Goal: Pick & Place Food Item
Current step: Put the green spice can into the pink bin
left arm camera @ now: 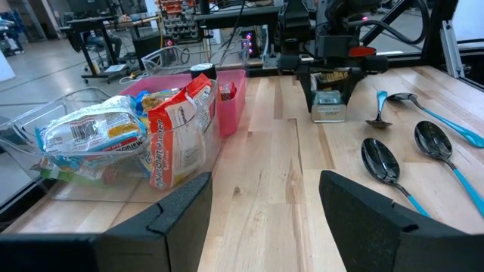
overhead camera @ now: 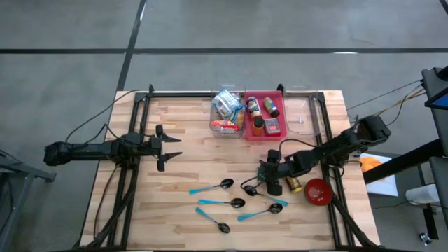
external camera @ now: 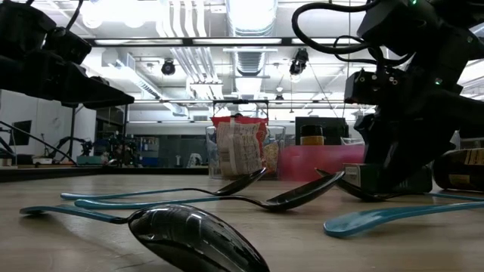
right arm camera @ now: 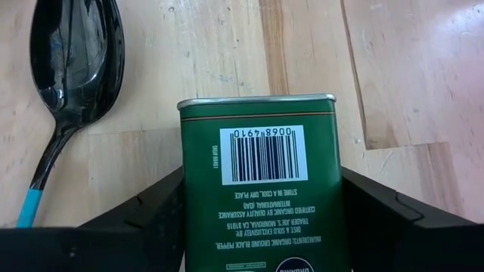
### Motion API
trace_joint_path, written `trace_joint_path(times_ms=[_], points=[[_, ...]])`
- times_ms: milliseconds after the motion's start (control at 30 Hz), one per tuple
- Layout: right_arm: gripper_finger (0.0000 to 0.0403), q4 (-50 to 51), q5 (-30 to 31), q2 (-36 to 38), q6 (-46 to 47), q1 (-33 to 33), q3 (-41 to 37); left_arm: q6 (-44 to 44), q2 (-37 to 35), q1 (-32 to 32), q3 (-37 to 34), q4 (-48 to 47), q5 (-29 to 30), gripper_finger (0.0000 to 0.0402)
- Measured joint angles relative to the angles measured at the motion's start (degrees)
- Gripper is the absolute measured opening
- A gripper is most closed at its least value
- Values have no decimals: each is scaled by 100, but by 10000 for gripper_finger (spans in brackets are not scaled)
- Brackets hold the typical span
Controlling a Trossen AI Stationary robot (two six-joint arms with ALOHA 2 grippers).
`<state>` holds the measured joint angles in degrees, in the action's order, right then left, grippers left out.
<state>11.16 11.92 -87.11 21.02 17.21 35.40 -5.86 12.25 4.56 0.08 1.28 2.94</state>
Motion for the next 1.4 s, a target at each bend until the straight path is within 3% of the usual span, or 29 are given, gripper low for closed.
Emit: trace_joint_path(times_ms=[300,467,767,967,1200,1400], points=[[254,69,718,771,147,-2,-7,-13,0,0,0,1,2,244],[269,71,1659,1485,657,-3,-4,-14,-2,1,0,1,0,244],[248,248,3015,2526,1214,-328,0,-12,-4,0,0,2,2,244],[267,180,2980,2822,1238,-1117,2,-10,-3,0,0,2,2,244],[248,-63,2790,2805,1215,-2435,4,5,-4,0,0,1,2,244],[259,-579,1628,2542,1209,-3793,4,3,-2,1,0,1,2,244]])
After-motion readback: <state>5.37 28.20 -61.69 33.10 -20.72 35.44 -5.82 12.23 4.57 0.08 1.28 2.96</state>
